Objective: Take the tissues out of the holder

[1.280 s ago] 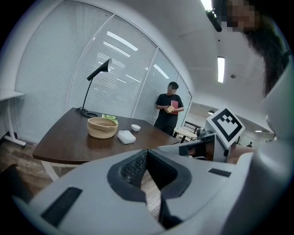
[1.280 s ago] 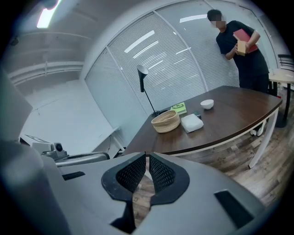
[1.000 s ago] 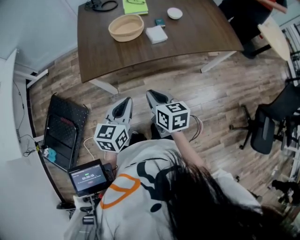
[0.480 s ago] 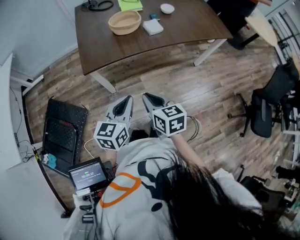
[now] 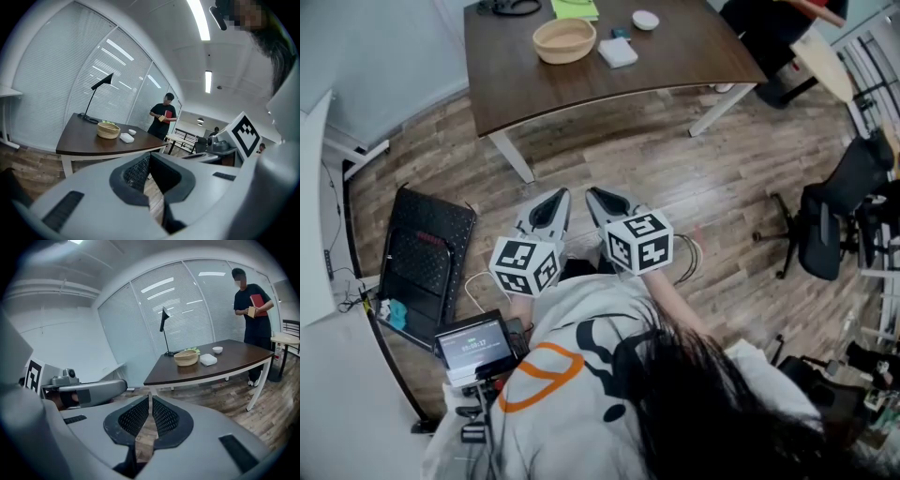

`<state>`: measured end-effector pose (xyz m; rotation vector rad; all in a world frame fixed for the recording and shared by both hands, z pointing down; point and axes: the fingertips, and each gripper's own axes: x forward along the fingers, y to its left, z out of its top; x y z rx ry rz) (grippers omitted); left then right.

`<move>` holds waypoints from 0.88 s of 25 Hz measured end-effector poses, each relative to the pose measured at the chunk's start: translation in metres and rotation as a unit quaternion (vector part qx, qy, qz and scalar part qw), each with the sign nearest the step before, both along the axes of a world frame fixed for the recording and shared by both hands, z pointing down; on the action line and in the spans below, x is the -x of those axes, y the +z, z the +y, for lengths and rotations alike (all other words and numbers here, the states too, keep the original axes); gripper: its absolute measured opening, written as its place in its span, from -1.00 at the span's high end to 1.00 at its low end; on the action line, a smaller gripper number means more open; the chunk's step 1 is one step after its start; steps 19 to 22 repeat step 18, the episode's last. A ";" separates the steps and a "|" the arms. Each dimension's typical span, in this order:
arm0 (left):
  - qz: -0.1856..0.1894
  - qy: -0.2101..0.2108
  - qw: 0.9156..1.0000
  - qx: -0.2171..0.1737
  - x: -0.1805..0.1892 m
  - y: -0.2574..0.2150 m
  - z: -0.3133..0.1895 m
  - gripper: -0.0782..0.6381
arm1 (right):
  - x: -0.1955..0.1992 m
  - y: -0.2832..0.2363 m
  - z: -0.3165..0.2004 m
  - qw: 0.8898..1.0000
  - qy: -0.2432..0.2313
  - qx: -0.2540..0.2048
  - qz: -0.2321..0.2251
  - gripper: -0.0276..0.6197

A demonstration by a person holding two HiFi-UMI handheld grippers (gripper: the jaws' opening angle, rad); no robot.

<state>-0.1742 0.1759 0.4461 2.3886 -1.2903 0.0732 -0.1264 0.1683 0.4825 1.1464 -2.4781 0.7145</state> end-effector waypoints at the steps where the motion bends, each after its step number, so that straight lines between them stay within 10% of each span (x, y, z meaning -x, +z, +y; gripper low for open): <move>1: 0.000 0.000 1.000 0.000 0.002 0.000 0.003 0.79 | 0.002 0.000 0.003 1.000 -0.001 0.000 0.000 0.81; 22: 0.008 -0.008 1.000 0.008 0.014 0.008 0.008 0.79 | 0.014 0.009 0.007 1.000 -0.011 0.011 0.006 0.81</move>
